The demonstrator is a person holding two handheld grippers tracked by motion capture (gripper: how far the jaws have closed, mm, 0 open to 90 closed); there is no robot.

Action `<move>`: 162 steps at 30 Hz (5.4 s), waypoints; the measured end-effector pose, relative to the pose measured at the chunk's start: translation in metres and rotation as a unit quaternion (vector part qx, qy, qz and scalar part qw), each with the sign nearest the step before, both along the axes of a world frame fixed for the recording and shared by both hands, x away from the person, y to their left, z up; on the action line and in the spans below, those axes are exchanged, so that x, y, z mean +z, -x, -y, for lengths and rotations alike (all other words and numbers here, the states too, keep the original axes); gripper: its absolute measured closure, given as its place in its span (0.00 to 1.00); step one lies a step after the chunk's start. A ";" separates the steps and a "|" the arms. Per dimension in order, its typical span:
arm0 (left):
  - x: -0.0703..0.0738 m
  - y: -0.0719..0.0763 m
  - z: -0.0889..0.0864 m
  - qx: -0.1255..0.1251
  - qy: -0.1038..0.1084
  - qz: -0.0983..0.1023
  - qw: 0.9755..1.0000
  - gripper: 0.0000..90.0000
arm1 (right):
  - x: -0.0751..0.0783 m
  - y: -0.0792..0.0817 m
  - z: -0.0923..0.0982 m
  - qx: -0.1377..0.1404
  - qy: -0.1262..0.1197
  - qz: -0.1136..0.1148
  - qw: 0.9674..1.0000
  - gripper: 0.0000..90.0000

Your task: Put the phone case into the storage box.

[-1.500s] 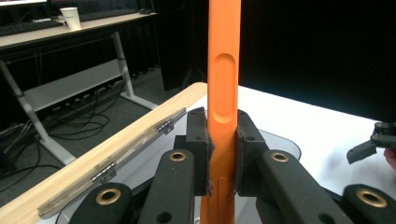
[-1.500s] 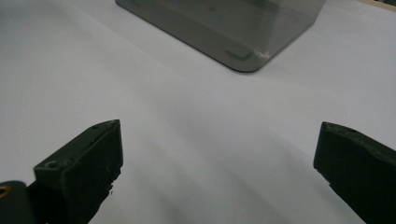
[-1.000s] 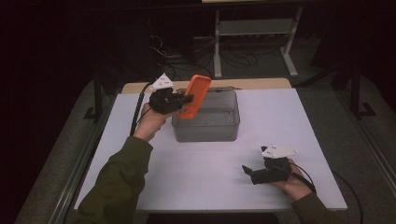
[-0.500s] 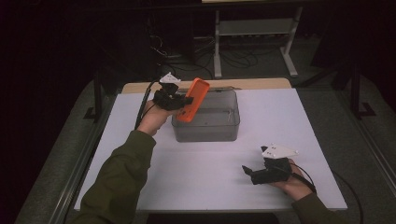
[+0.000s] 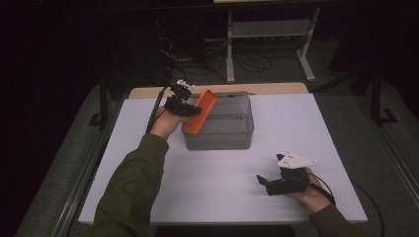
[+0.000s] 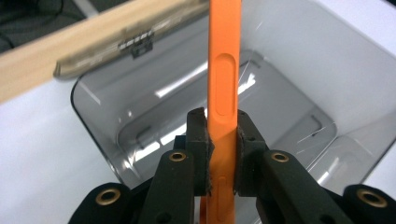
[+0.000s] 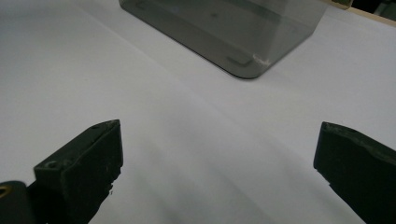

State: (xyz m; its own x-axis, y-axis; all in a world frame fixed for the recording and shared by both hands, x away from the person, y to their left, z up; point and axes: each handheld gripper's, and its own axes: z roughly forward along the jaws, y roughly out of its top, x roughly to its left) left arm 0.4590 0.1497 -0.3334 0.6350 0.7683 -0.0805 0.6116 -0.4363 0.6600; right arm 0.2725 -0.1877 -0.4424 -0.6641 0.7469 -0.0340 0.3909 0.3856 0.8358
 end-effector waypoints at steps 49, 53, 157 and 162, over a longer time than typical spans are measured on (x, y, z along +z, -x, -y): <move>-0.023 -0.039 0.016 0.128 -0.078 -0.192 0.970 0.88 | 0.000 0.001 -0.001 0.008 0.003 0.004 1.000 0.01; -0.023 -0.040 0.015 0.143 -0.074 -0.199 0.967 0.88 | 0.000 0.001 -0.002 0.009 0.003 0.003 1.000 0.01; 0.005 -0.044 0.029 0.202 -0.089 -0.197 0.955 0.82 | 0.000 0.000 -0.002 0.018 -0.003 0.004 1.000 0.01; 0.007 -0.043 0.028 0.182 -0.080 -0.191 0.961 0.79 | -0.001 0.000 -0.002 0.018 0.001 0.003 1.000 0.01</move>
